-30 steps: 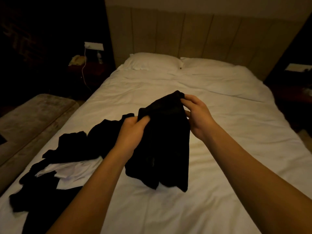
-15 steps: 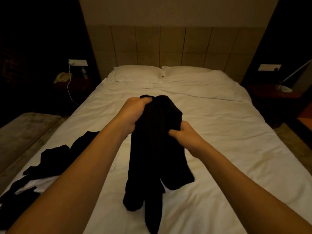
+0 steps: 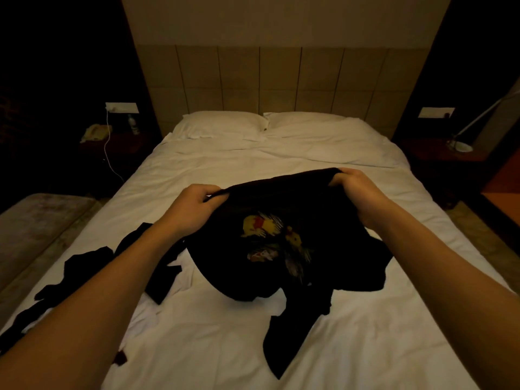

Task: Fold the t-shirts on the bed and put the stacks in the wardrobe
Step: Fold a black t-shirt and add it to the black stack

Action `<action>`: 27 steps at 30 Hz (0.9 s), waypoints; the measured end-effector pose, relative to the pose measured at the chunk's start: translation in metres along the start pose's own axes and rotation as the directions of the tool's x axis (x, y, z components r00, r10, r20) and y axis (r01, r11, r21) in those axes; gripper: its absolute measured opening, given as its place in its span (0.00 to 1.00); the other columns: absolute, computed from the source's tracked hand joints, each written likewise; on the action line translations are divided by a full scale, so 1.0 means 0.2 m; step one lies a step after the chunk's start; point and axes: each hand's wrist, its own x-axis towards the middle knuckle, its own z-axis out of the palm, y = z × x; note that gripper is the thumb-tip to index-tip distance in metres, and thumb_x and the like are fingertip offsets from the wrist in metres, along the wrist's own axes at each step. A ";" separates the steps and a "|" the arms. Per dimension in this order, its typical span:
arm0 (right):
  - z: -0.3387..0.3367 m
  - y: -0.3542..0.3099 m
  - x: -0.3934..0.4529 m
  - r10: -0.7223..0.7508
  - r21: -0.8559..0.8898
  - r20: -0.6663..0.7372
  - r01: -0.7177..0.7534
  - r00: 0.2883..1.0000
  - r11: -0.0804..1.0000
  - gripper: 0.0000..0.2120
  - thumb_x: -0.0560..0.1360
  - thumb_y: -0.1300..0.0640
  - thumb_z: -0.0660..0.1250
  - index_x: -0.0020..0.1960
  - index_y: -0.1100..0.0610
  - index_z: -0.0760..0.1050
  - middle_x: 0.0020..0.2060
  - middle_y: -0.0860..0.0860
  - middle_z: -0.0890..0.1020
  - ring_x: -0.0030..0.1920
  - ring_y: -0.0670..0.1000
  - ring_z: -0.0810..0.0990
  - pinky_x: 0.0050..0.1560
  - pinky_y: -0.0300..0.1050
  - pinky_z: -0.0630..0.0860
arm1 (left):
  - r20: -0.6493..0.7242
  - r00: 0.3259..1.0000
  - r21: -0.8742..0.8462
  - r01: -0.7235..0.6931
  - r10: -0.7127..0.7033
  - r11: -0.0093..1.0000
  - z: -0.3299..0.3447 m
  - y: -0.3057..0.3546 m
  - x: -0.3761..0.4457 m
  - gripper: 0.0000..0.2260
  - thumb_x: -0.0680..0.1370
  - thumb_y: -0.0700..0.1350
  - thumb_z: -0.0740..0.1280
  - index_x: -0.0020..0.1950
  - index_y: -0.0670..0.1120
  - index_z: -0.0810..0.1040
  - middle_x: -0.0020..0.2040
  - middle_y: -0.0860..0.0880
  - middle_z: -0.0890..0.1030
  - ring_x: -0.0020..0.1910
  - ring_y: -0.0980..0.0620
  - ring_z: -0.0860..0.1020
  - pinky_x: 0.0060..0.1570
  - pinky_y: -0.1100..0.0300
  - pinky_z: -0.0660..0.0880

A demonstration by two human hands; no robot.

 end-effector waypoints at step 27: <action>0.32 0.11 -0.23 -0.128 0.212 0.463 0.031 0.877 0.977 0.28 0.75 0.39 0.65 0.72 0.50 0.70 0.66 0.55 0.77 0.67 0.56 0.76 0.70 0.57 0.70 | -0.138 0.988 -0.685 -0.040 -0.075 0.728 0.14 0.68 0.01 0.11 0.82 0.40 0.61 0.55 0.45 0.83 0.47 0.46 0.83 0.45 0.50 0.82 0.38 0.59 0.79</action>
